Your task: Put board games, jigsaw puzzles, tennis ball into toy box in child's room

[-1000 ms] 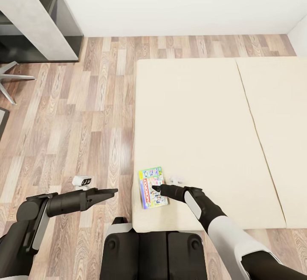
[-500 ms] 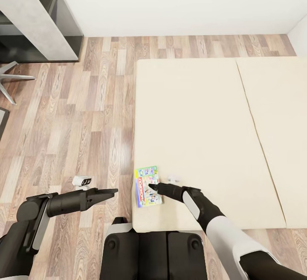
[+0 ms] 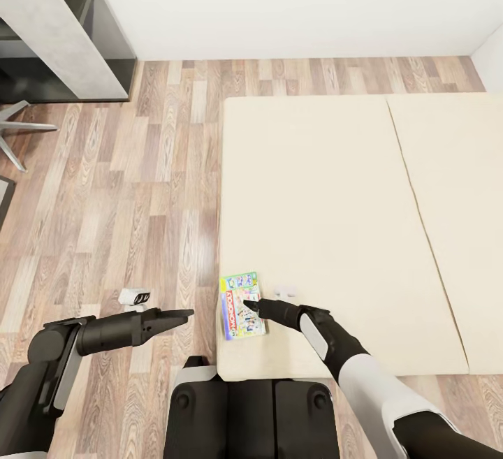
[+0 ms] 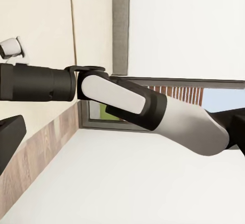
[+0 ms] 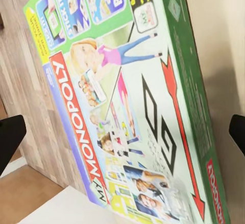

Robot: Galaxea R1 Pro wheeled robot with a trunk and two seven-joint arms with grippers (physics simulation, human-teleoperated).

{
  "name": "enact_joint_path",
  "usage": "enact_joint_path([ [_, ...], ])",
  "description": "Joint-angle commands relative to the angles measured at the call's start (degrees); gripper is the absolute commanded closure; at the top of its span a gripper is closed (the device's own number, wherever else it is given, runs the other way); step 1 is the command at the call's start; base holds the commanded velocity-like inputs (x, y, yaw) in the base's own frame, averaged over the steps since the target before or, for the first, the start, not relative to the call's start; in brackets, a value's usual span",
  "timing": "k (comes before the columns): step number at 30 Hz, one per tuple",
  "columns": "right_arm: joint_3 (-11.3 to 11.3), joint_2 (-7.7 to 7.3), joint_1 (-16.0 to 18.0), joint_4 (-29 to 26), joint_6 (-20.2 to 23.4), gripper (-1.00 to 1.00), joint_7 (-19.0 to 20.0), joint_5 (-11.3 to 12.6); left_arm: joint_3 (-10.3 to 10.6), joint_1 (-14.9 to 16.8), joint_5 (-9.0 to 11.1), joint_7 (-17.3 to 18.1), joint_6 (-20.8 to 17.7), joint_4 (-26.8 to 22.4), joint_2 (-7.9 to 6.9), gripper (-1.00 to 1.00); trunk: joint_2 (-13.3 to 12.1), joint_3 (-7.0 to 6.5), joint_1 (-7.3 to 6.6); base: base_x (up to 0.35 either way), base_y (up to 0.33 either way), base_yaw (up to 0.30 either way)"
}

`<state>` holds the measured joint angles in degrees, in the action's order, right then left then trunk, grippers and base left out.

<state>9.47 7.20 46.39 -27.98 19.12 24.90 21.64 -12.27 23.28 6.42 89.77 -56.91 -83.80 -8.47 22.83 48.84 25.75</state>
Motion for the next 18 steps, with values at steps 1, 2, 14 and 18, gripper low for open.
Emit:
enact_joint_path([
  [1, 0.12, -0.03, 0.01, -0.06, 0.35, -1.00, -0.04, 0.45, 0.01, 0.01, -0.04, 0.23, -0.60, -0.02, 0.00, -1.00, 0.08, 0.06, 0.03, 0.000, 0.000, 0.000],
  [2, 0.11, -0.05, 0.01, -0.06, 0.37, -1.00, -0.01, 0.49, 0.03, 0.01, -0.03, 0.23, -0.59, -0.03, 0.01, -1.00, 0.08, 0.06, 0.03, 0.000, 0.000, 0.000],
  [14, 0.03, 0.20, 0.01, -0.06, 0.39, -1.00, 0.05, 0.51, -0.04, 0.01, -0.04, 0.23, -0.60, -0.03, -0.05, -1.00, 0.08, 0.72, 0.03, 0.000, 0.000, 0.000],
  [18, 0.02, 0.26, 0.01, -0.06, 0.39, -1.00, 0.04, 0.51, -0.01, 0.01, -0.03, 0.23, -0.60, -0.02, -0.02, -1.00, 0.08, 1.06, 0.03, 0.000, 0.000, 0.000],
])
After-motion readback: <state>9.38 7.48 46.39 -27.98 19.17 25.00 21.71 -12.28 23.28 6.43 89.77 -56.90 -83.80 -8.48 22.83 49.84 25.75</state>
